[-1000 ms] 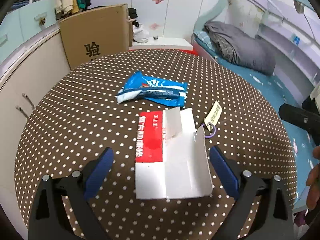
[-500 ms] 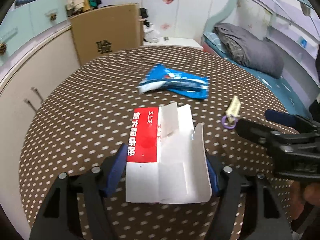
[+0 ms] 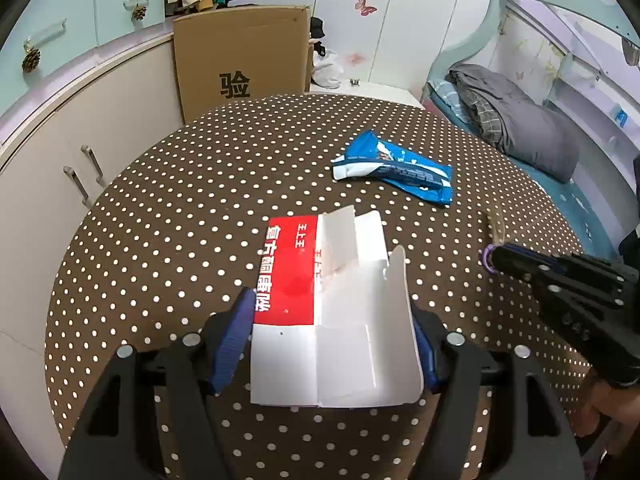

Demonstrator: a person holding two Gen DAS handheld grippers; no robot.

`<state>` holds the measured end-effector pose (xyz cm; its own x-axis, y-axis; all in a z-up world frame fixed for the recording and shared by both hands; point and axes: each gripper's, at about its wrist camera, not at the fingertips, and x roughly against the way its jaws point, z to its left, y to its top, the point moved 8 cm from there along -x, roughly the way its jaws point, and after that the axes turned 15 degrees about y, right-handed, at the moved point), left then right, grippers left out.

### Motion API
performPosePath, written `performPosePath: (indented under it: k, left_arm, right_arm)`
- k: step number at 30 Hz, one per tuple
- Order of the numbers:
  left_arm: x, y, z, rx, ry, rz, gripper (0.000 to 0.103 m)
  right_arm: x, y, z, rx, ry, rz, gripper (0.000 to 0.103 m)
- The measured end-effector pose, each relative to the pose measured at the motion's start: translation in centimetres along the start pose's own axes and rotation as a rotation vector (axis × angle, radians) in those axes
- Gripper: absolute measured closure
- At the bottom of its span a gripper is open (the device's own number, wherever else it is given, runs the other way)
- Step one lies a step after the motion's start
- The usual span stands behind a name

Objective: Collect trash
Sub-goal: 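Grasp the white-red paper carton with the left tool while the right tool grasps the purple-ring tag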

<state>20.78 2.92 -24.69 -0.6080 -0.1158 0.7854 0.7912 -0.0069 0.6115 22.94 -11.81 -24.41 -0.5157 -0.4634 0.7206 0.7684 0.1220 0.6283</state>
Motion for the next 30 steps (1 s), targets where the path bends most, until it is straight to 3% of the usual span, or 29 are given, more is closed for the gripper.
performPosePath:
  k: [15, 16, 17, 18, 21, 23, 24, 25, 26, 30]
  left_arm:
    - [1.1, 0.5, -2.3, -0.021, -0.019, -0.018, 0.035]
    - [1.1, 0.5, -2.3, -0.021, -0.019, -0.018, 0.035]
    - [1.1, 0.5, -2.3, -0.021, -0.018, -0.018, 0.035]
    - [1.1, 0.4, -2.2, -0.021, -0.018, -0.017, 0.035]
    - [1.1, 0.4, -2.0, -0.018, -0.018, -0.016, 0.035]
    - [1.0, 0.4, -2.0, -0.016, -0.018, -0.014, 0.035]
    - [0.9, 0.4, -1.8, -0.017, -0.018, -0.013, 0.035]
    - [0.9, 0.4, -1.7, -0.015, -0.018, -0.013, 0.035]
    - [0.9, 0.4, -1.7, -0.015, -0.018, -0.012, 0.035]
    - [1.0, 0.4, -1.5, -0.017, -0.014, -0.014, 0.035]
  right_arm:
    - [2.2, -0.7, -1.4, -0.074, 0.039, -0.016, 0.092]
    - [2.3, -0.6, -1.6, -0.095, 0.041, -0.021, 0.068]
    - [2.6, -0.5, -1.9, -0.101, 0.034, -0.036, 0.032]
    - [2.8, -0.3, -1.9, -0.093, 0.019, -0.056, 0.029]
    - [1.9, -0.2, -1.5, -0.084, 0.020, -0.041, 0.034]
    - [1.0, -0.1, -1.1, -0.070, 0.001, -0.033, 0.048]
    - [0.7, 0.0, -0.9, -0.056, -0.007, -0.032, 0.055]
    - [0.5, 0.1, -0.6, -0.035, -0.022, -0.031, 0.074]
    - [0.3, 0.1, -0.4, -0.028, -0.021, -0.028, 0.085]
    - [0.6, 0.0, -0.1, -0.030, 0.021, -0.032, 0.094]
